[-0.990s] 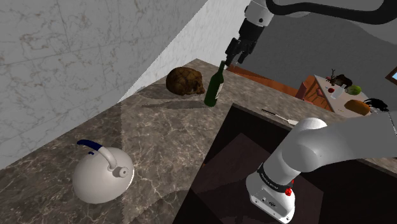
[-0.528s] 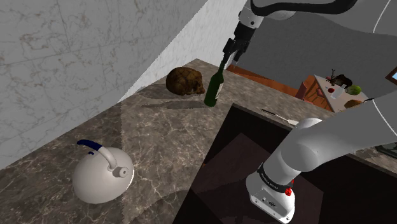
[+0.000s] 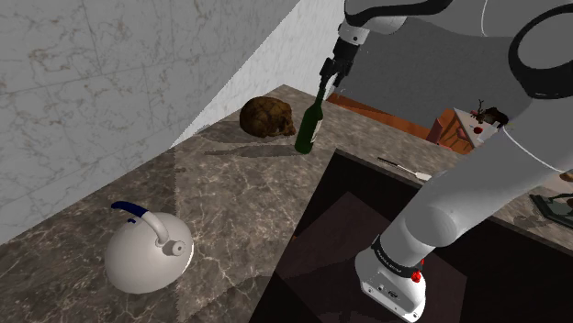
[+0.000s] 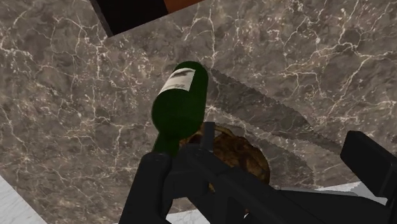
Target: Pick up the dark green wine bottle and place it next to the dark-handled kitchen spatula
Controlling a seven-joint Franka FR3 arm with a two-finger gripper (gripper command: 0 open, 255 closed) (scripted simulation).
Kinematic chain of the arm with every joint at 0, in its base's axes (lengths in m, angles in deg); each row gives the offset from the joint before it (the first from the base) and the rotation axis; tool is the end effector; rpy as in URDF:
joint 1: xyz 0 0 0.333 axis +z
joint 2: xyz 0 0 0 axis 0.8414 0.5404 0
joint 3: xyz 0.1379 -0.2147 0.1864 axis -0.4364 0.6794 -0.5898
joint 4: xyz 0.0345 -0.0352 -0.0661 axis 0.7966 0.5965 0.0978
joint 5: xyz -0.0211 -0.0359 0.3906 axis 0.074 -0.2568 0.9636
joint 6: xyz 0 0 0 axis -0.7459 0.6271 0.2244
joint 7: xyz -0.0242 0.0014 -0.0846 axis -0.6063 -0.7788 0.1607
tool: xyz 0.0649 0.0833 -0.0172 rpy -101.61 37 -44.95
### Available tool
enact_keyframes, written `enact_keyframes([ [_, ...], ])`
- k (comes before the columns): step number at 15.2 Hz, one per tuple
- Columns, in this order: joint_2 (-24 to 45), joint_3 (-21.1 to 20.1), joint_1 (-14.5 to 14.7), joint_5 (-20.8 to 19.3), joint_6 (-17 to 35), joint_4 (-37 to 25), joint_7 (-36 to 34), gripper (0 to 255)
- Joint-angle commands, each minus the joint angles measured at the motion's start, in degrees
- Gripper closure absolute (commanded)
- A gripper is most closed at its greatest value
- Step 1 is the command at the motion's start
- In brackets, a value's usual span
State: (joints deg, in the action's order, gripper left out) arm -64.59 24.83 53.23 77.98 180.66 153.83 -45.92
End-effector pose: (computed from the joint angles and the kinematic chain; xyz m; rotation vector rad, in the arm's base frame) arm 0.4725 -0.2011 0.5424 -3.1205 0.0529 -0.1358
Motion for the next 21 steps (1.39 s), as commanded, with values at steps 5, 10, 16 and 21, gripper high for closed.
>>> enact_keyframes([
  [5,13.45,3.96,-2.08,5.12,-0.44,-11.53,8.69,0],
  [10,24.65,5.15,-5.43,9.84,-2.78,-22.84,14.42,0],
  [16,25.37,4.85,-5.30,10.28,1.54,-19.17,14.75,0],
  [21,25.63,4.78,-5.27,10.44,2.65,-18.31,14.86,0],
])
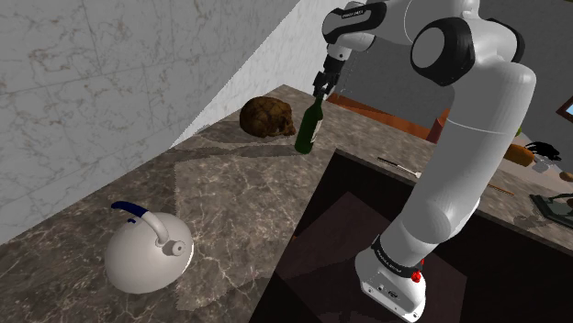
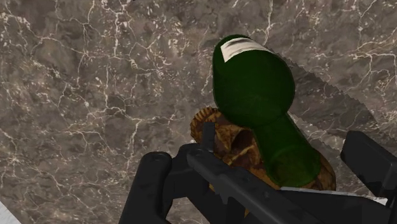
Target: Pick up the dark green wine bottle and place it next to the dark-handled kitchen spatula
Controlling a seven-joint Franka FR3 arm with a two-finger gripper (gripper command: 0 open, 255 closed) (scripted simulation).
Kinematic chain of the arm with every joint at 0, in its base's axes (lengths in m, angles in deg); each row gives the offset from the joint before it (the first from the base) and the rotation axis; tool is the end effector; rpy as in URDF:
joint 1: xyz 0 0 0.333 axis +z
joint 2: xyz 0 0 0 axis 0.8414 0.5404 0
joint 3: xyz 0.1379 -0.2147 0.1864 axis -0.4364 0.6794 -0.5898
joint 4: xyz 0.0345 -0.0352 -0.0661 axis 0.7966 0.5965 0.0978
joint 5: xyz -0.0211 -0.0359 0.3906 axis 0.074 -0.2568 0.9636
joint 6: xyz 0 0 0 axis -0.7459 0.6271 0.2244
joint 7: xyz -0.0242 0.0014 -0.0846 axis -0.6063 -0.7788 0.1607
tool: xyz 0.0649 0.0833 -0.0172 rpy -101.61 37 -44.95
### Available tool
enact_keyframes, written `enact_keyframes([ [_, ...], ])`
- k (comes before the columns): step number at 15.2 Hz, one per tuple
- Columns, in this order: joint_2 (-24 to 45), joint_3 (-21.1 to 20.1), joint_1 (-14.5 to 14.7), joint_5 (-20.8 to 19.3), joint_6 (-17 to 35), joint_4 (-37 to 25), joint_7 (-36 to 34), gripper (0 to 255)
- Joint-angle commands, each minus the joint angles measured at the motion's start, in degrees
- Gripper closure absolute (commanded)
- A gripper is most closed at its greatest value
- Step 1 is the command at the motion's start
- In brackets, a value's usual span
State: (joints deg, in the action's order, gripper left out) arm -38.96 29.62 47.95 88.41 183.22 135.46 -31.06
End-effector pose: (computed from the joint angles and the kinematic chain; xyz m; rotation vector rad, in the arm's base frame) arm 0.5552 -0.3092 0.4600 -3.1020 0.0057 -0.0831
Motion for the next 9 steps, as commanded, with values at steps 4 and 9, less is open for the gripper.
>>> enact_keyframes([
  [4,0.01,0.00,0.00,0.01,0.08,0.06,0.01,0],
  [9,0.01,-0.01,0.00,0.01,0.09,0.07,0.01,255],
])
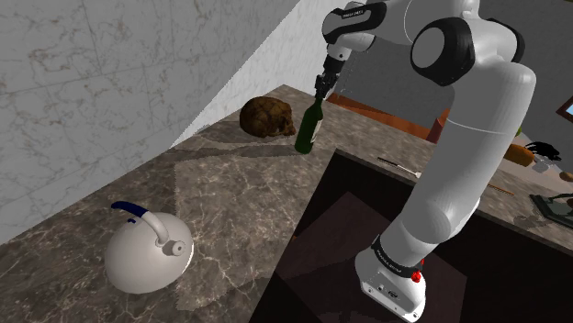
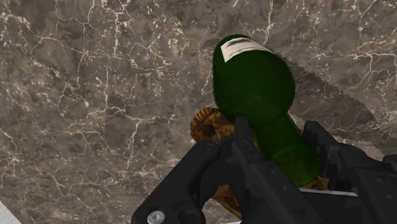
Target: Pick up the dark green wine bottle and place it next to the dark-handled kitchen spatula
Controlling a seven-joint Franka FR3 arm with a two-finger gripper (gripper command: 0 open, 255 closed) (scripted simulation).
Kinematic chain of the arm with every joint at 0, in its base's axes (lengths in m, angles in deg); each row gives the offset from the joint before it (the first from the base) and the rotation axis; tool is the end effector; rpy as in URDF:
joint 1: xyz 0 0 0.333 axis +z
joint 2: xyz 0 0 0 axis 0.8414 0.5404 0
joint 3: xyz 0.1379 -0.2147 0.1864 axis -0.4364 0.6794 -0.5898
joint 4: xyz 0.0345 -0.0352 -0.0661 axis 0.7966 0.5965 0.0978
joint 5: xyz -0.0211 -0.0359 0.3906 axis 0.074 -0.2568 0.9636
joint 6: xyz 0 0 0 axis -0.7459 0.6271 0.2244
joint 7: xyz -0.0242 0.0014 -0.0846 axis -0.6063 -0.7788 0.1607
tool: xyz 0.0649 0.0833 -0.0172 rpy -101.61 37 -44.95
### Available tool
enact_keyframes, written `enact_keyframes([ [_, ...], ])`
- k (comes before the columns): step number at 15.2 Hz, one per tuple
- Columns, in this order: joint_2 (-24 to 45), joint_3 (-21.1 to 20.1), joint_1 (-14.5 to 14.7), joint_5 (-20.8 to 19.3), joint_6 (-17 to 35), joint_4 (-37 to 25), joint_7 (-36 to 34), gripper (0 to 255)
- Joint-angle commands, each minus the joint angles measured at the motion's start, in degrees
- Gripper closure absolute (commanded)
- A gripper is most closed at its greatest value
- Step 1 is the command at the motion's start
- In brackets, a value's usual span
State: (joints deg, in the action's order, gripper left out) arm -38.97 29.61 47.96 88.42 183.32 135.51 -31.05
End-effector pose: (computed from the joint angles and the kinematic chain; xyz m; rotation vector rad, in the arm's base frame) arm 0.5553 -0.3091 0.4598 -3.1023 0.0053 -0.0846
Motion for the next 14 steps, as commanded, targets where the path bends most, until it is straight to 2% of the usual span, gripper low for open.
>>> enact_keyframes([
  [1,0.01,0.00,0.00,0.00,0.00,0.02,0.00,255],
  [5,0.01,0.00,0.00,0.00,0.00,0.01,0.00,255],
  [14,-0.82,0.25,-0.17,-0.62,-6.59,-5.85,-0.75,255],
])
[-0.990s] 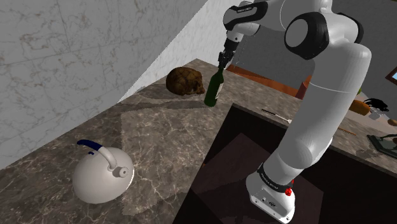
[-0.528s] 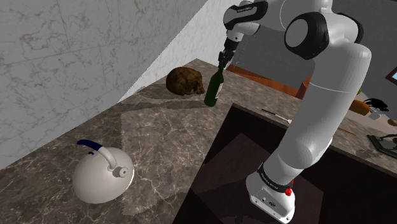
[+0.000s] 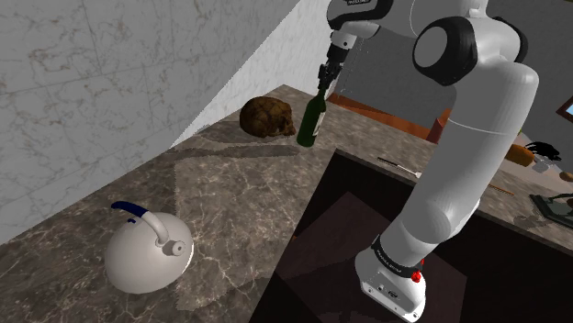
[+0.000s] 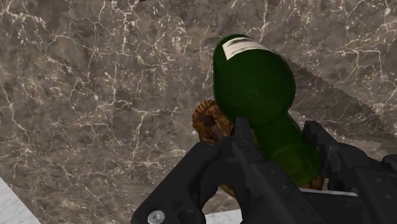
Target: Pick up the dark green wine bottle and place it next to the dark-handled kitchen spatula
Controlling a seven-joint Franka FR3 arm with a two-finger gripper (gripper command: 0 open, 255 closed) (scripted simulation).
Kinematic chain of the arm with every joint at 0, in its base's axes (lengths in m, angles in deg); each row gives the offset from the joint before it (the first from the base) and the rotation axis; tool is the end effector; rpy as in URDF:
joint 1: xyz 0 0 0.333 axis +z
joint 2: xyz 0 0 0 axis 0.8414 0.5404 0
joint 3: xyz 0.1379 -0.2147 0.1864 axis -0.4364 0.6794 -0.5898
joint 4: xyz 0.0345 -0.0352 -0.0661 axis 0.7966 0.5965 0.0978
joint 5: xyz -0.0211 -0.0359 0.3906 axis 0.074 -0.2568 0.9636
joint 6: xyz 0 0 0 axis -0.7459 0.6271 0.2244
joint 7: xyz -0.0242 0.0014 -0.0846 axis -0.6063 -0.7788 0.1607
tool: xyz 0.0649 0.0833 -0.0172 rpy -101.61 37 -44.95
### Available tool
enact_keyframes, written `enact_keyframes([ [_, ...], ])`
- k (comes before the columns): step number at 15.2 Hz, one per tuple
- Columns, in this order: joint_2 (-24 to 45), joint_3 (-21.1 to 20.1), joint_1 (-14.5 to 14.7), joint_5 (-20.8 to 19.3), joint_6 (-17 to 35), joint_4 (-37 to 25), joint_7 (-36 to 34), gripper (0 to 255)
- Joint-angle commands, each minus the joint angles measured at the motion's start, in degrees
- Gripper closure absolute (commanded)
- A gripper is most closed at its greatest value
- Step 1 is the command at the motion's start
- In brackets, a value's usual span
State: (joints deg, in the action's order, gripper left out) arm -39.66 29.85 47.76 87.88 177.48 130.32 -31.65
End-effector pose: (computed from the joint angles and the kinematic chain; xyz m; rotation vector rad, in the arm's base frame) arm 0.5552 -0.3099 0.5014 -3.1020 0.0054 -0.0834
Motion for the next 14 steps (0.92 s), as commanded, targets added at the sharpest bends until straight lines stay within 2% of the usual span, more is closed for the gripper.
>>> enact_keyframes([
  [1,-0.15,0.03,-0.01,-0.11,-1.50,-1.39,-0.21,255],
  [7,0.01,0.15,-0.31,-0.17,-5.91,-5.96,-0.52,255],
  [14,-2.11,3.35,-5.32,-0.19,-5.78,-3.06,7.90,255],
])
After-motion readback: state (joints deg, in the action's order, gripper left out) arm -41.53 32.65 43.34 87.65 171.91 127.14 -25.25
